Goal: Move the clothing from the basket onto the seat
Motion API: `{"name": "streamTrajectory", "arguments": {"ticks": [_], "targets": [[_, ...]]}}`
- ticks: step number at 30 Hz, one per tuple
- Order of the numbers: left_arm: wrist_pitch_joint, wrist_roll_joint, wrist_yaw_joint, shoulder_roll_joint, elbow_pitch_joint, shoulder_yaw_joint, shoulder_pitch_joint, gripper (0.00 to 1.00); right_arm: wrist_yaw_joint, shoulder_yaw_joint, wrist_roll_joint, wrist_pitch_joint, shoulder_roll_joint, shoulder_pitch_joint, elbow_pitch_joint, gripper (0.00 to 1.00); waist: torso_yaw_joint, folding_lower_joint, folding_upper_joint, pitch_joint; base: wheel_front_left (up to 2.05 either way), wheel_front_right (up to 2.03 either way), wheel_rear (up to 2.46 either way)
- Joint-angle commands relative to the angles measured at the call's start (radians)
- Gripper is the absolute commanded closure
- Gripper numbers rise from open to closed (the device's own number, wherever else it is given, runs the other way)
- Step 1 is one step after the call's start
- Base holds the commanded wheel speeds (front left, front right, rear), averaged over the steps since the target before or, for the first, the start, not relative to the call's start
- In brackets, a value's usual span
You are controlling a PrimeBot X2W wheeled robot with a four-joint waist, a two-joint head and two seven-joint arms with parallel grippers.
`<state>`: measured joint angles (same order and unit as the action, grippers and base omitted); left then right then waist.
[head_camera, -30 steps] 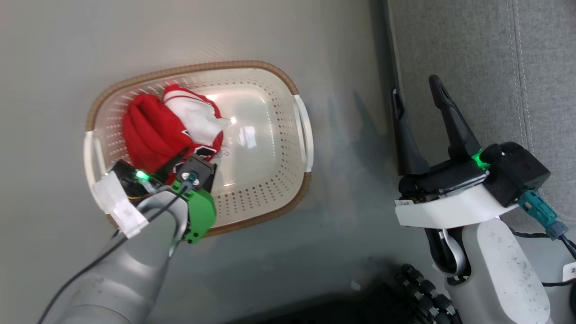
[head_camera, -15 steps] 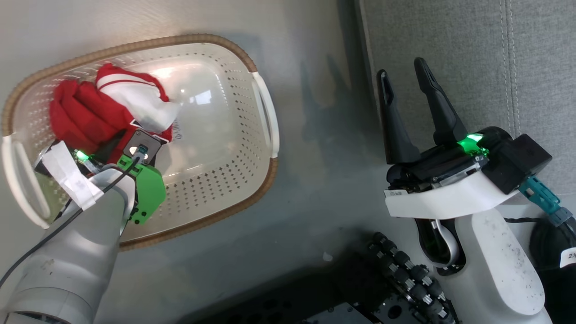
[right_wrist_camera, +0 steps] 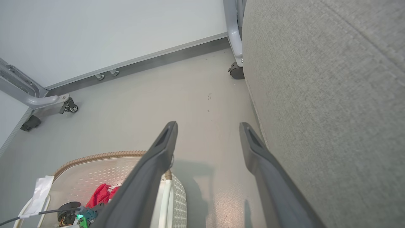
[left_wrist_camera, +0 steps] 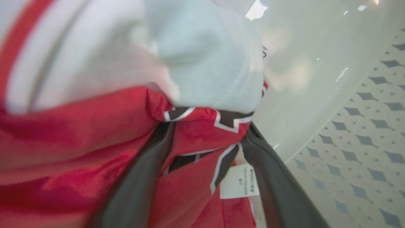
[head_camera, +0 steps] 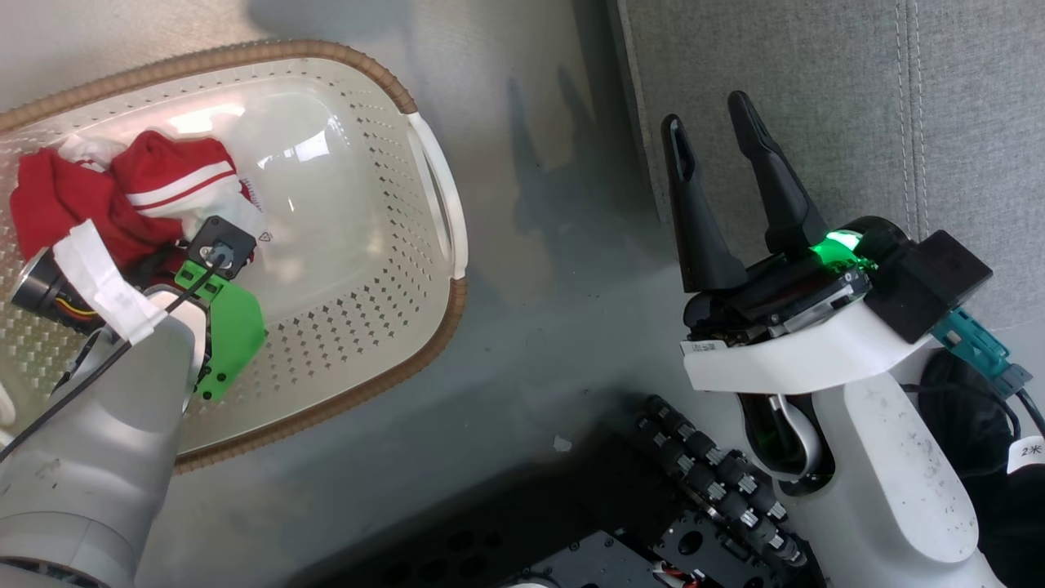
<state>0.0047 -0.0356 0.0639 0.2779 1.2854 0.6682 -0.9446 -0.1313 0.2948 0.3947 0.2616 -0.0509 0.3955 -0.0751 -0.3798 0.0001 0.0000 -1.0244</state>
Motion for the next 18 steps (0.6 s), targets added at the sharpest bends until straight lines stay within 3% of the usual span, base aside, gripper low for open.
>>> {"name": "streamTrajectory", "arguments": {"ticks": [1, 2, 3, 5, 18], "targets": [[0.018, 0.0, 0.007, 0.02, 0.005, 0.003, -0.017, 0.0, 0.001, 0.002, 0.008, 0.005, 0.0, 0.017, -0.003, 0.0, -0.01, -0.0001, 0.0, -0.011, 0.0, 0.0, 0.0], [0.031, -0.004, 0.002, 0.022, 0.005, 0.002, -0.017, 0.0, 0.001, 0.002, 0.007, 0.005, 0.0, 0.017, -0.002, 0.0, -0.011, -0.0001, 0.0, -0.011, 0.0, 0.0, 0.0], [0.056, -0.004, 0.001, 0.022, 0.008, 0.005, -0.015, 0.18, 0.001, 0.002, 0.007, 0.005, 0.0, 0.017, -0.001, 0.0, -0.012, -0.0001, 0.0, -0.012, 0.0, 0.0, 0.0], [0.074, -0.004, 0.004, 0.023, 0.009, 0.01, -0.014, 1.0, 0.001, 0.0, 0.005, 0.005, 0.0, 0.016, -0.001, 0.0, -0.012, -0.0001, 0.0, -0.011, 0.0, 0.0, 0.0], [0.068, -0.006, 0.011, 0.036, 0.009, 0.041, -0.028, 1.0, 0.001, -0.011, -0.005, 0.005, 0.0, 0.024, -0.005, 0.0, -0.01, -0.0001, 0.0, -0.008, 0.0, 0.0, 0.0]]}}
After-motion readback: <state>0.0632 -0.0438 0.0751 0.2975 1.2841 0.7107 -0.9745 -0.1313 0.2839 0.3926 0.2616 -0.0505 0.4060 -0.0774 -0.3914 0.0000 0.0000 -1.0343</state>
